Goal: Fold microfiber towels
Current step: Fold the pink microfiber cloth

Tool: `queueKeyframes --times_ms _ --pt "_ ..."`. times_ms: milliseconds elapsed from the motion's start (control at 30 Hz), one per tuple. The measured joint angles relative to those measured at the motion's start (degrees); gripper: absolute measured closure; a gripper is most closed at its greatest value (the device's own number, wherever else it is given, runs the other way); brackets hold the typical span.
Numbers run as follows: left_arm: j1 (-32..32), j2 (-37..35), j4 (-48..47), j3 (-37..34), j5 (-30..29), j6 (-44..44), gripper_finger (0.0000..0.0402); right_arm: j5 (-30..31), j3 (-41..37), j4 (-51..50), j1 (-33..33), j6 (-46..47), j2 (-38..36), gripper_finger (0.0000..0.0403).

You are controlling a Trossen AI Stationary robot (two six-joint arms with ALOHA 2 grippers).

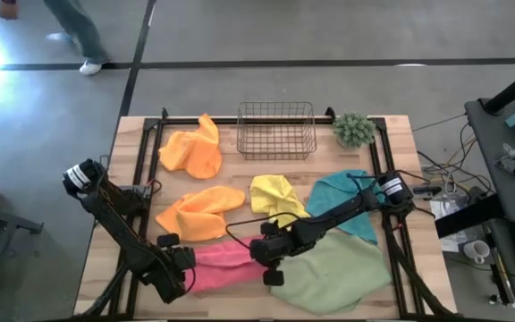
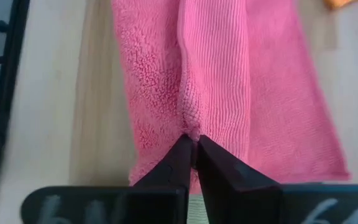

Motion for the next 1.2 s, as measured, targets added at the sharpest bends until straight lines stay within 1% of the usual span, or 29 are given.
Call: queueKeyframes --times_ms 133,200,333,533,667,800,867,933,1100,1200 --pt "0.00 0.00 0.00 0.00 0.02 0.01 0.0244 0.77 0.00 0.02 0.00 0.23 0.02 0.0342" --pt "0.00 0.00 0.00 0.00 0.00 0.00 0.0244 1.05 0.00 0.16 0.00 -1.11 0.02 0.0323" --pt "0.00 0.00 0.00 0.00 0.02 -0.02 0.0244 0.72 -0.23 0.42 0.12 -4.41 0.02 0.0303" --pt "0.00 0.00 0.00 0.06 0.02 -0.15 0.0244 0.50 -0.68 0.42 0.60 -5.89 0.11 0.0306" --pt "0.00 0.00 0.03 0.03 0.02 -0.17 0.0244 0.00 -1.20 1.89 1.05 -8.72 0.11 0.0305" --pt "0.00 0.00 0.01 0.00 0.02 -0.15 0.0244 -2.39 -1.60 3.67 1.05 -9.75 0.11 0.0301" --pt "0.00 0.00 0.00 0.00 0.02 -0.15 0.0244 0.35 -2.33 3.22 1.05 -9.70 0.11 0.0301" --pt "0.00 0.00 0.00 0.00 0.02 -0.17 0.0244 1.84 -2.58 2.96 1.03 -9.56 0.21 0.0302" --pt "0.00 0.00 -0.02 0.00 0.02 -0.17 0.0244 0.26 -2.68 3.65 1.01 -11.19 0.11 0.0305" --pt "0.00 0.00 -0.02 0.00 0.03 -0.20 0.0244 0.37 -2.97 3.47 0.94 -11.29 0.15 0.0305"
